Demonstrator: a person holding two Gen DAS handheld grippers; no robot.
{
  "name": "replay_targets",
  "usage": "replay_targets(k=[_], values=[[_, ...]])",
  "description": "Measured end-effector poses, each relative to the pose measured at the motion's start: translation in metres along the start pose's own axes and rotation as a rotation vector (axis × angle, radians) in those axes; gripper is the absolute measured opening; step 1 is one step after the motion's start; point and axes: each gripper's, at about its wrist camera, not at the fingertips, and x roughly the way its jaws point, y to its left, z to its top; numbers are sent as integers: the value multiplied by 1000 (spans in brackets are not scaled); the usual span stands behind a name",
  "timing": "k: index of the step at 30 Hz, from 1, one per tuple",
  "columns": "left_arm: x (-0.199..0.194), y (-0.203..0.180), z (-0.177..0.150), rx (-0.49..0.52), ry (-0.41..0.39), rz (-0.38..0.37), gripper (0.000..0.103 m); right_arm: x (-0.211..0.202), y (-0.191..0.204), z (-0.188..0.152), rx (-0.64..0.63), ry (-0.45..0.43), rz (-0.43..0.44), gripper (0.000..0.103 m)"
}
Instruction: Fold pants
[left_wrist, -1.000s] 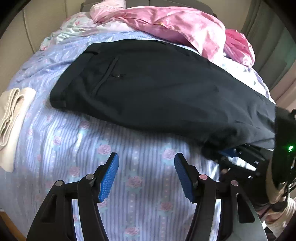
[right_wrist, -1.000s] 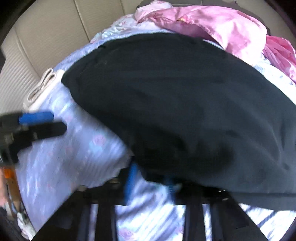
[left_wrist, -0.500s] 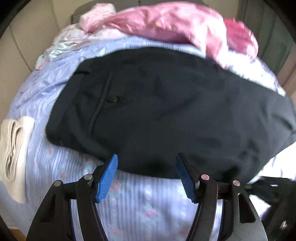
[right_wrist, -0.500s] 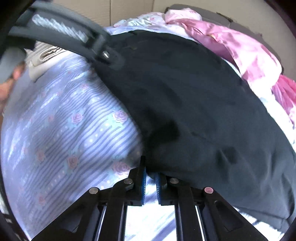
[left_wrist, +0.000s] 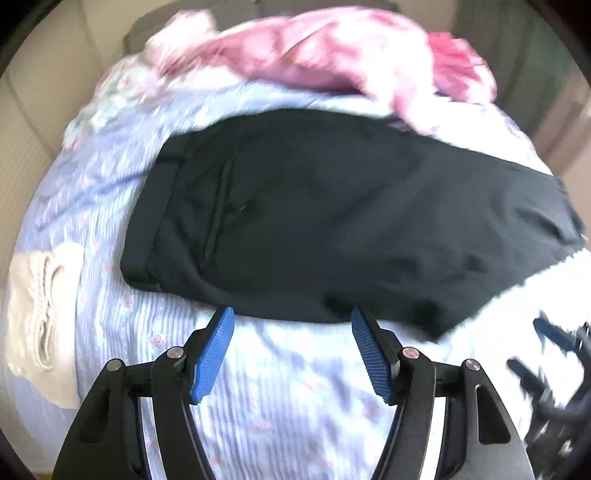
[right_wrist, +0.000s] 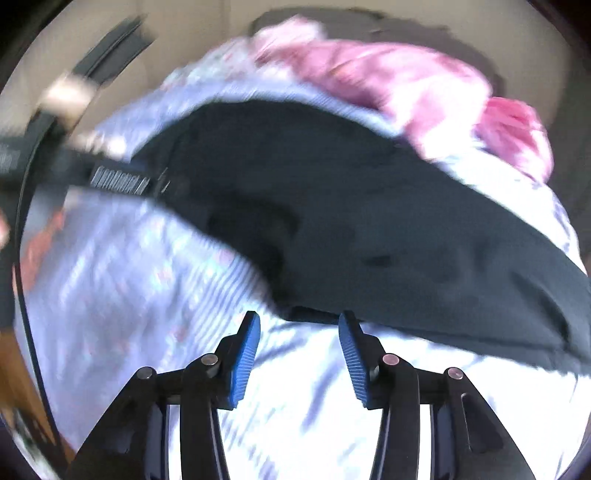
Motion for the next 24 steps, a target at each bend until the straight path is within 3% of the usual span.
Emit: replay_targets(k=[5, 11, 17, 24], values=[[-62, -44, -2, 138, -85, -69, 70, -95, -46, -5, 215, -93, -124, 48], [-104, -121, -1, 249, -136, -199, 73, -171, -126, -30, 411, -157, -263, 48], [-116, -207, -4, 315, -146, -246, 73, -218, -213, -69, 530, -183, -357, 48], [-112, -314, 7, 230, -141, -211, 74, -232, -334, -99, 516, -183, -353, 48]])
